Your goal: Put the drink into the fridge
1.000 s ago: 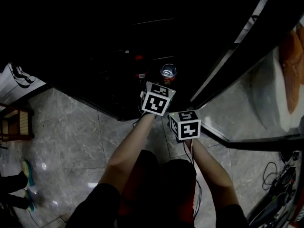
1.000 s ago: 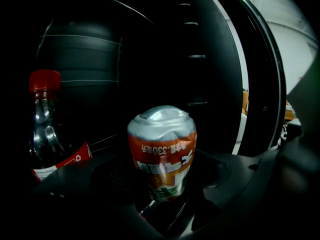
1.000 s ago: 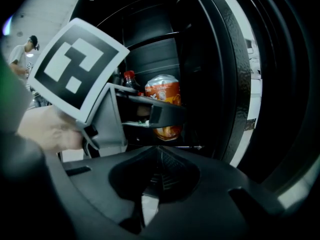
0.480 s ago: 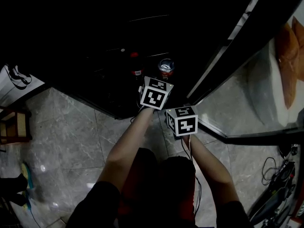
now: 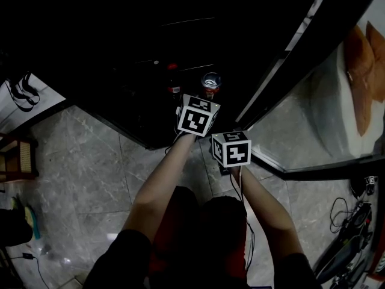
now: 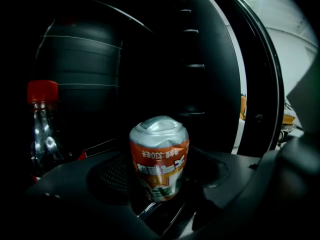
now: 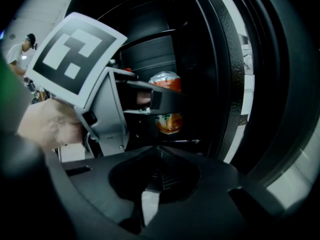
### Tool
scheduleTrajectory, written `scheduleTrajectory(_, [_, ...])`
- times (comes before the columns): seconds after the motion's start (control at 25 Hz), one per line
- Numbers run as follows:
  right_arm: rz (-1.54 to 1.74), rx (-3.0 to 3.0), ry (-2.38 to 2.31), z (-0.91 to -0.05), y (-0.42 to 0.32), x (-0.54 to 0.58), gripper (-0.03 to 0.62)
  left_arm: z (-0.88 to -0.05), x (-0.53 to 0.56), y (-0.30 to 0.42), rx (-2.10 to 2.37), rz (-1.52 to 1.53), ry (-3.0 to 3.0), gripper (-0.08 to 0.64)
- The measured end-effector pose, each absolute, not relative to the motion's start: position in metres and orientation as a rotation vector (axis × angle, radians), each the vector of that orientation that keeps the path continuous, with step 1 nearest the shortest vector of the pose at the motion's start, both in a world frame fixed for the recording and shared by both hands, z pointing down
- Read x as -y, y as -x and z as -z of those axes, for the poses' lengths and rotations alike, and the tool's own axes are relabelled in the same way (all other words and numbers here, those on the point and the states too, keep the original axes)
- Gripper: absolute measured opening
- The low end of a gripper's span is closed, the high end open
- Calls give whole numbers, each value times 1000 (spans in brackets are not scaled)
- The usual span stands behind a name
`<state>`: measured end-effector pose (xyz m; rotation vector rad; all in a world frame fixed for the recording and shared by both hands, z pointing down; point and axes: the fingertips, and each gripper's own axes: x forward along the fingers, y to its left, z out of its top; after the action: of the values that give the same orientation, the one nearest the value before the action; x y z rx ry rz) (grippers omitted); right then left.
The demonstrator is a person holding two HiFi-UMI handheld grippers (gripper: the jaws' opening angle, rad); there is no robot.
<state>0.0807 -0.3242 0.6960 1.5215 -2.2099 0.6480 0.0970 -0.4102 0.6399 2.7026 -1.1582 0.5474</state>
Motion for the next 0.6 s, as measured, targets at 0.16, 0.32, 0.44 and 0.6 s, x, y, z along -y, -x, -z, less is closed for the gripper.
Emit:
scheduleTrajectory(0.16, [-652, 2214, -1534, -691, -79, 322, 18, -633, 405, -89, 1175, -505, -2697, 348])
scheduleTrajectory(0.32, [-628, 2241, -1527, -681, -73, 320, 18, -628, 393, -84, 1146, -463, -2705, 347])
scheduleTrajectory(0.44, [-605, 2247, -1518, -676, -71, 315, 18, -624, 382, -79, 1133, -449, -2719, 347])
scheduleTrajectory(0.6, [-595, 2249, -1528, -669, -74, 312, 18, -613, 371, -71, 1127, -435, -2743, 347])
